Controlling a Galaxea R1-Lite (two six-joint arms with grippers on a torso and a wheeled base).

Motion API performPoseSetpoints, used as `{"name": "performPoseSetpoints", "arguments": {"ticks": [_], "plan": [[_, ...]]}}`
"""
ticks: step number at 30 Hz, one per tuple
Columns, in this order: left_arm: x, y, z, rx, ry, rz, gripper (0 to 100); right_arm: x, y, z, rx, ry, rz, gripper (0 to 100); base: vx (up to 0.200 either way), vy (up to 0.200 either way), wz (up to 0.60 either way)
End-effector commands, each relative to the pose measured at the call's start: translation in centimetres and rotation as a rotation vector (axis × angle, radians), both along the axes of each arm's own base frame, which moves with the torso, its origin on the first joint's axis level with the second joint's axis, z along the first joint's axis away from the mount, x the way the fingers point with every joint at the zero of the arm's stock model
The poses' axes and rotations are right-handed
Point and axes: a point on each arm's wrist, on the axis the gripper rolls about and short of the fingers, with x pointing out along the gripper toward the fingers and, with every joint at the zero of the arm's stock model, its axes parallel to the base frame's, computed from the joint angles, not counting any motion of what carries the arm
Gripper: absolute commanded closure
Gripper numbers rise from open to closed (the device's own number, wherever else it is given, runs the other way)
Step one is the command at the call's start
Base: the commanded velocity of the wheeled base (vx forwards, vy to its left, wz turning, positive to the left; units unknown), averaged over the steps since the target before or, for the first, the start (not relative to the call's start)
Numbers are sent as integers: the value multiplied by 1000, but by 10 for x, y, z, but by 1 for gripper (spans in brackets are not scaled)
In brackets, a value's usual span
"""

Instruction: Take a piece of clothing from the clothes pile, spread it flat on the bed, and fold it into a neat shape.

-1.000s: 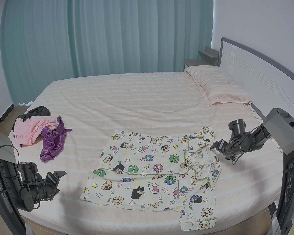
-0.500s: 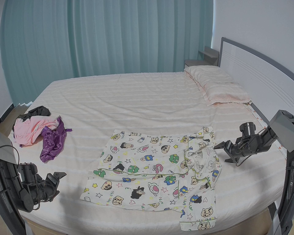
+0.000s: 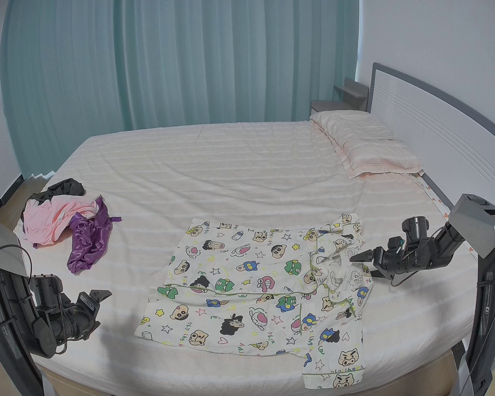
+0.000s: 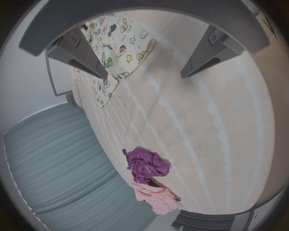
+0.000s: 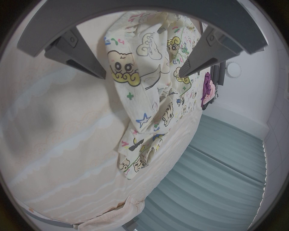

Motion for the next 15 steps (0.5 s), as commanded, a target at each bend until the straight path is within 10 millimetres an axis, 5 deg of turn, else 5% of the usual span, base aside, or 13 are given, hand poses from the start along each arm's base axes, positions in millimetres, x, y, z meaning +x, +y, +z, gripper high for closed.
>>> {"name": "performPoseSetpoints", "arguments": {"ticks": [1, 5, 6, 15], "plan": [[0, 0, 0, -2, 1, 0, 0, 1, -2, -4, 30, 2, 11, 0, 0, 0, 0], [0, 0, 0, -3, 0, 0, 0, 0, -3, -5, 41, 4, 16, 0, 0, 0, 0], [0, 0, 0, -3, 0, -1, 0, 0, -3, -5, 43, 3, 16, 100, 0, 0, 0], [0, 0, 1, 0, -3, 0, 0, -2, -17, -3, 72, 27, -44, 100, 0, 0, 0]]}}
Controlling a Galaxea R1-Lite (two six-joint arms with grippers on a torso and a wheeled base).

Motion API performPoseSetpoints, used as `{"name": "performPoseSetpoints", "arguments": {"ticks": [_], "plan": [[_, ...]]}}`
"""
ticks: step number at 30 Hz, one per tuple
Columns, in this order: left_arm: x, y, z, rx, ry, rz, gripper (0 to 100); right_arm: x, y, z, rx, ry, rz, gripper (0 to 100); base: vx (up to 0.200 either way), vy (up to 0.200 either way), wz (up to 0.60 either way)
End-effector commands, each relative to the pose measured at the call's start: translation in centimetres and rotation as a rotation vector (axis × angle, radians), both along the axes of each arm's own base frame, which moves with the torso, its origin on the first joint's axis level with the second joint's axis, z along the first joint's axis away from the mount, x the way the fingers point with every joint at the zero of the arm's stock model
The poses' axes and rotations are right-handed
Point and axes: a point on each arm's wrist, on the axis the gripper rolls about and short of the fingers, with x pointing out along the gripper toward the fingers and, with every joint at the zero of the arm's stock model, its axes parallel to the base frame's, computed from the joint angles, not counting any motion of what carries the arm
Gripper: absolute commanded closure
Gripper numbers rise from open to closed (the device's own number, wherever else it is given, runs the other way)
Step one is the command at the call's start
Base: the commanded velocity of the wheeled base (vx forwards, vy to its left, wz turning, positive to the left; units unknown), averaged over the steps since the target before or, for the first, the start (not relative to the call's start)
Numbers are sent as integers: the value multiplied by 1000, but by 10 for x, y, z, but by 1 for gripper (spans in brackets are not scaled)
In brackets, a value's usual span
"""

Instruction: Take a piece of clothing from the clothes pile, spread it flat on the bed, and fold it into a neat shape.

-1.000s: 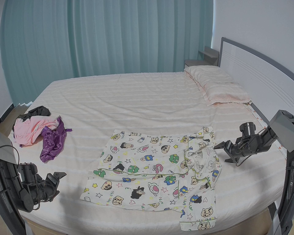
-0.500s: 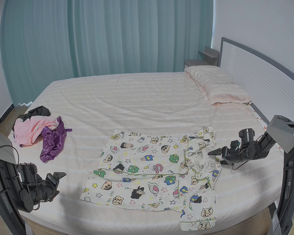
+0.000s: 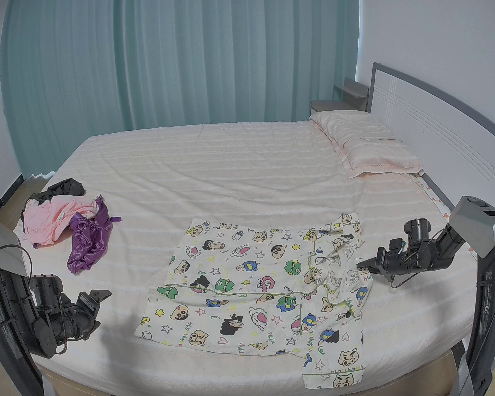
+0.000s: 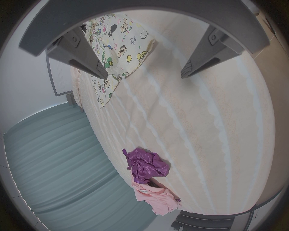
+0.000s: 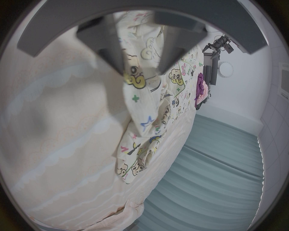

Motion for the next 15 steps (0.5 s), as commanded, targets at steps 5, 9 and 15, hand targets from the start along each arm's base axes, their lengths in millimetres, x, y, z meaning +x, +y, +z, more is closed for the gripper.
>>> {"name": "performPoseSetpoints", "arguments": {"ticks": [5, 9, 15], "plan": [[0, 0, 1, 2, -2, 0, 0, -5, -15, 9, 6, -4, -44, 100, 0, 0, 0], [0, 0, 1, 5, -4, 0, 0, -12, -27, 17, -3, -13, -73, 100, 0, 0, 0], [-2, 0, 4, 10, -14, -2, 0, -21, -55, 22, -29, -15, -159, 100, 0, 0, 0]]}}
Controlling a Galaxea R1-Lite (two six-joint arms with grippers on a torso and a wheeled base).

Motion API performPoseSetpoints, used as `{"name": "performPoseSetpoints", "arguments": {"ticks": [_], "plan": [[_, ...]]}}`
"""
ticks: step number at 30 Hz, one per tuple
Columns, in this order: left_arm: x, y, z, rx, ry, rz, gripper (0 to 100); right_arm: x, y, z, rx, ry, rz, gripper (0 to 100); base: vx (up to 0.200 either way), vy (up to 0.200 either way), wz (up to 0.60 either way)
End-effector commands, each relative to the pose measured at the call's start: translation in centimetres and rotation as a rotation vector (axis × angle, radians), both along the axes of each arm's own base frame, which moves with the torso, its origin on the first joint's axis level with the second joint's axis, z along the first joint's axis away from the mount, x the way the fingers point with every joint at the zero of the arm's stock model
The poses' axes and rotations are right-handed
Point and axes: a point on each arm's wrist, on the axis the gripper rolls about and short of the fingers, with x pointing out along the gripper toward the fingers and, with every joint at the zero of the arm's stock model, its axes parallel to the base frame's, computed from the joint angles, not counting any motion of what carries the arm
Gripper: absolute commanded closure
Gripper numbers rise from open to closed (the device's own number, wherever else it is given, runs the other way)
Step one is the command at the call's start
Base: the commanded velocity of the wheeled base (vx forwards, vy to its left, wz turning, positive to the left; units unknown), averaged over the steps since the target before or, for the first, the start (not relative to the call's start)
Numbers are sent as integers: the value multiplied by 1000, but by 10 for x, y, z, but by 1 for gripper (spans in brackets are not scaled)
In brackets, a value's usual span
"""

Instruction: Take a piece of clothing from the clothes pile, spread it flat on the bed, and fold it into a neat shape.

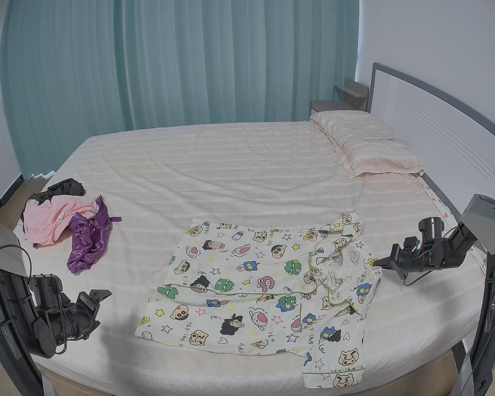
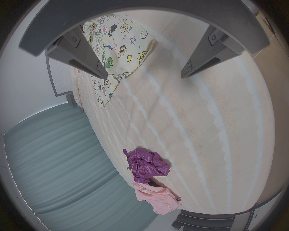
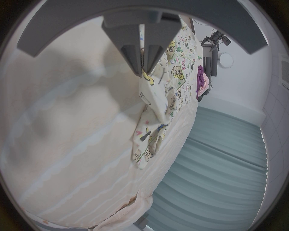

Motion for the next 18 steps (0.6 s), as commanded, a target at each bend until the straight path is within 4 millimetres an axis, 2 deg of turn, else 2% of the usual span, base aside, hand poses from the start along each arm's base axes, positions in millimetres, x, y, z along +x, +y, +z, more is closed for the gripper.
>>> {"name": "performPoseSetpoints", "arguments": {"ticks": [1, 9, 18], "plan": [[-2, 0, 3, 3, -10, -1, 0, -10, -29, 10, -34, -15, -86, 100, 0, 0, 0], [-7, -2, 7, 11, -12, 0, 0, -25, -51, 3, -120, 31, -192, 100, 0, 0, 0], [-11, -3, 13, 18, -36, 0, 0, -30, -51, -3, -191, 80, -255, 100, 0, 0, 0]]}}
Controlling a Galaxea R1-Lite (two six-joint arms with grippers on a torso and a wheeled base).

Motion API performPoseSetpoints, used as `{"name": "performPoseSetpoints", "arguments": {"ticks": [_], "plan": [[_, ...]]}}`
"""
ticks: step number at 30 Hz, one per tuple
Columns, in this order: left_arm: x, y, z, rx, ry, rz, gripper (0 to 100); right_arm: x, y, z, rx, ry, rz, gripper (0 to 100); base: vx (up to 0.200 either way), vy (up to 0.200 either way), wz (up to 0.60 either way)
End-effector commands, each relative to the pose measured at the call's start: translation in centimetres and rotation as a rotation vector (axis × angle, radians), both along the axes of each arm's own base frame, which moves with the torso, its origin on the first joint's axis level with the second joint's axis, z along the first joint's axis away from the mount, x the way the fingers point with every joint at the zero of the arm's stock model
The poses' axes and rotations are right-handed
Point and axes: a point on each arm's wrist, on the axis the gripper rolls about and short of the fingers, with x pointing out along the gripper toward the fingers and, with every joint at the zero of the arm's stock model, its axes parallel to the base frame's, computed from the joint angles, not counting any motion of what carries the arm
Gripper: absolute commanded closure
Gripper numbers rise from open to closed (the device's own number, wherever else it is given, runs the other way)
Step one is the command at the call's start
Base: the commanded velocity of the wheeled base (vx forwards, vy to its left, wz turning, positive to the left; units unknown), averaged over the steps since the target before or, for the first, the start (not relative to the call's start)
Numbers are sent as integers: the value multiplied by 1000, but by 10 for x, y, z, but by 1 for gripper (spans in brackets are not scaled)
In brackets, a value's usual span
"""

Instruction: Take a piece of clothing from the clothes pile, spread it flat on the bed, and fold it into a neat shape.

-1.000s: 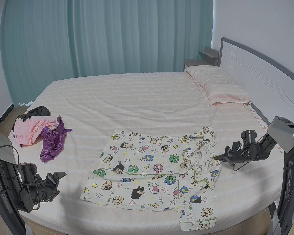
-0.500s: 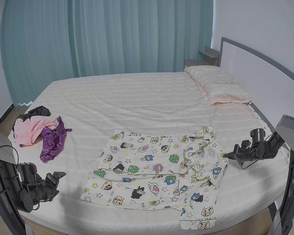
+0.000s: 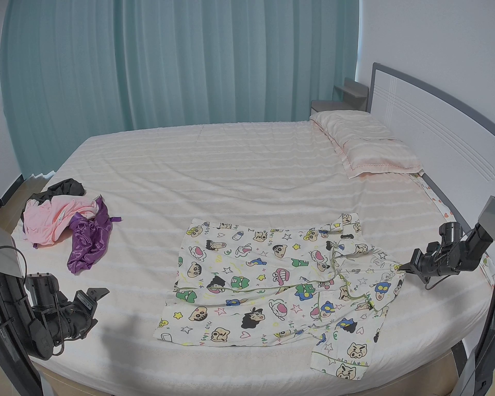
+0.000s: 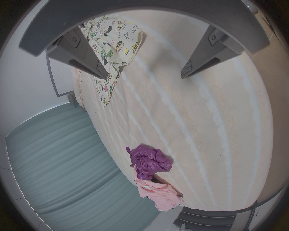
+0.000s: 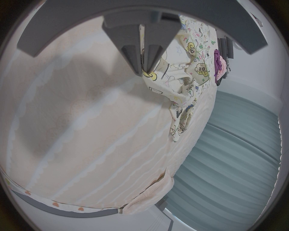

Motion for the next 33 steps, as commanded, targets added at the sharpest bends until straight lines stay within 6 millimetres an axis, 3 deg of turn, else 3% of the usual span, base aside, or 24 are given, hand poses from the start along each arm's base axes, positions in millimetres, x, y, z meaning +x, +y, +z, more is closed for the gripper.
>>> {"name": "performPoseSetpoints", "arguments": {"ticks": [1, 5, 6, 12, 13, 19, 24, 29, 33], "plan": [[-4, -1, 4, 3, -10, -1, 0, -1, 0, -2, -36, 22, -31, 100, 0, 0, 0], [-4, -4, 5, 16, -14, -25, 0, -4, -2, -3, -42, 31, -45, 100, 0, 0, 0], [-4, -6, 5, 21, -14, -35, 0, -5, -2, -3, -42, 31, -46, 0, 0, 0, 0], [-2, -17, 5, 36, -11, -78, 0, -12, -4, 9, -39, 9, -55, 0, 0, 0, 0], [-1, -26, 4, 37, -5, -115, 0, -18, -3, 19, -37, -4, -54, 0, 0, 0, 0], [0, -42, 3, 28, -5, -192, 0, -35, 6, 23, -26, 15, -33, 0, 0, 0, 0], [-1, -67, 0, 11, 13, -298, 0, -62, 30, 12, -42, 18, 22, 0, 0, 0, 0], [-4, -88, -6, -14, 53, -353, 0, -86, 50, 1, -71, -2, 94, 0, -200, 0, 0], [-7, -109, -24, 57, 128, -354, 0, -97, 69, 5, -86, -41, 132, 0, -200, 0, 0]]}}
